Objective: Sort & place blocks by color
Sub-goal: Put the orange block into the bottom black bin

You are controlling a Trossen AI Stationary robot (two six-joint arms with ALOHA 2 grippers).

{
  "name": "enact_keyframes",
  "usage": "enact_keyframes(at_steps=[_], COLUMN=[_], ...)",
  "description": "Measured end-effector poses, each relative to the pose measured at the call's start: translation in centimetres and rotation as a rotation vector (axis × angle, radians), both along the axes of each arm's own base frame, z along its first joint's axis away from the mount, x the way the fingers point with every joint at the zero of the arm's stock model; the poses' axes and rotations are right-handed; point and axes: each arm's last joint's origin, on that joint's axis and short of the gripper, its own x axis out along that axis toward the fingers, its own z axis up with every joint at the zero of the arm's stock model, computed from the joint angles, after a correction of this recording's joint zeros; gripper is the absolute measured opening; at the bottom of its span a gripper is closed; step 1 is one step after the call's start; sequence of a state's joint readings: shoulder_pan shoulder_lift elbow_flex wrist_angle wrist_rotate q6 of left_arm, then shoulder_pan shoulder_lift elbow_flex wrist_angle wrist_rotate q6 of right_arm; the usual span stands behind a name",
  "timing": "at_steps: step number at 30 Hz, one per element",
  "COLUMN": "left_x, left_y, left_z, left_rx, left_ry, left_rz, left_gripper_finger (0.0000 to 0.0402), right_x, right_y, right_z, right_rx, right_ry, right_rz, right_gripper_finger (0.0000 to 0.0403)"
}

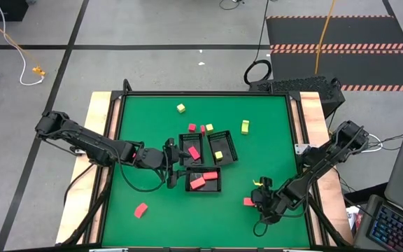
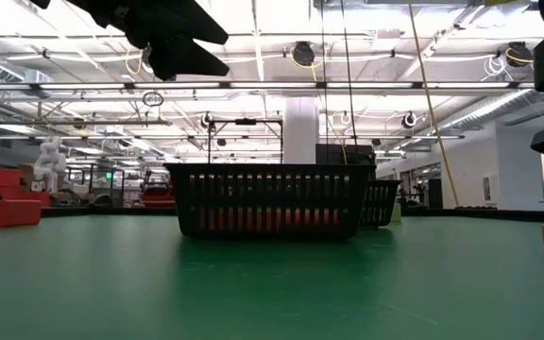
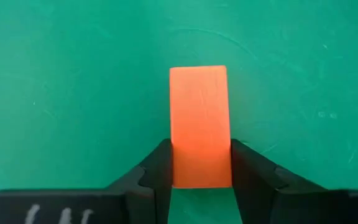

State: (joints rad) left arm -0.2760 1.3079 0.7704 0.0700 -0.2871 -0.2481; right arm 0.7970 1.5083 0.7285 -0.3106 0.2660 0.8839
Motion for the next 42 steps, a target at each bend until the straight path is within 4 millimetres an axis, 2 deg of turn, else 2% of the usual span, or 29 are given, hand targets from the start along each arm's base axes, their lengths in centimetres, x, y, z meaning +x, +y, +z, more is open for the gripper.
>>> enact_keyframes(at_steps=[2,6,10,17,21,28,42], left_x=[0.0,0.0,0.0,-0.1,-0.5,-0.8,-1.5], left_y=[0.0,0.0,0.0,0.0,0.1,-0.3,-1.3], left_z=[0.0,0.0,0.0,-0.3,-0.9,-1.2,0.0], left_rx=[0.0,0.002,0.003,0.003,-0.009,-0.001,0.034], left_ry=[0.0,0.0,0.001,0.035,0.101,0.133,0.07], left_rz=[0.0,-0.001,-0.002,0.002,0.018,0.003,-0.013], left_gripper_finger=[0.0291,0.0291,0.0291,0.0292,0.0292,0.0292,0.0292], right_x=[0.2,1.2,2.5,5.9,8.0,10.6,11.1], right_y=[-0.2,-0.8,-2.0,-4.1,-5.3,-6.5,-7.1], right_z=[0.8,3.9,5.7,6.9,6.4,3.9,3.5], right_rx=[-0.018,-0.094,-0.149,-0.189,-0.174,-0.135,-0.118], right_ry=[-0.049,-0.244,-0.373,-0.536,-0.585,-0.581,-0.578], right_rz=[0.015,0.028,0.059,0.107,0.126,0.136,0.107], right_gripper_finger=[0.0117,0.0117,0.0117,0.0117,0.0117,0.0117,0.0117])
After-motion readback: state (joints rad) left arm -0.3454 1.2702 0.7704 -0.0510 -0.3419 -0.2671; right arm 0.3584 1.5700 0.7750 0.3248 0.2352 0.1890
